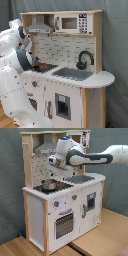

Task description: Play with the kitchen

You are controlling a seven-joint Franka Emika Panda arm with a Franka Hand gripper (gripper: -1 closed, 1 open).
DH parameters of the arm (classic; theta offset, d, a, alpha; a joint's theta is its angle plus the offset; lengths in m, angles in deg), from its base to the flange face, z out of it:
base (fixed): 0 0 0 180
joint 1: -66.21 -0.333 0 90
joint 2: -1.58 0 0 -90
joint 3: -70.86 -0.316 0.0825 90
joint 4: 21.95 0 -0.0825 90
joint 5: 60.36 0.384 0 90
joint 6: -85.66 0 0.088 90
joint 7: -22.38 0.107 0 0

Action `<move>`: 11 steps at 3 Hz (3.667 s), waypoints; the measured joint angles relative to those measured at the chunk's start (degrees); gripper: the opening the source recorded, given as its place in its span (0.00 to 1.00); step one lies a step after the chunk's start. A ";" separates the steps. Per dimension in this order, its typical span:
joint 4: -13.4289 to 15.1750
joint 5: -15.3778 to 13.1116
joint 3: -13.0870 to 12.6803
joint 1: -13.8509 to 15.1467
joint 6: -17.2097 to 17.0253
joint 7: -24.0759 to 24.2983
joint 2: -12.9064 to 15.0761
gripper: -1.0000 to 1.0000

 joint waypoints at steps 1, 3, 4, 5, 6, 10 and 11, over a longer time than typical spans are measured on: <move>-3.06 0.85 -3.05 3.38 -1.91 -3.43 -1.59 1.00; -7.51 2.10 -9.33 8.86 -4.79 -10.54 -4.39 1.00; -7.77 2.55 -10.13 10.60 -6.15 -16.04 -4.63 1.00; -7.93 4.19 -10.15 12.55 -6.58 -20.89 -6.41 1.00; -7.93 4.26 -11.18 12.60 -7.00 -22.05 -6.46 1.00; -12.44 4.29 -10.86 12.81 -21.23 -17.33 -3.90 0.00; -12.32 4.15 -10.73 12.82 -25.65 -13.81 -2.32 0.00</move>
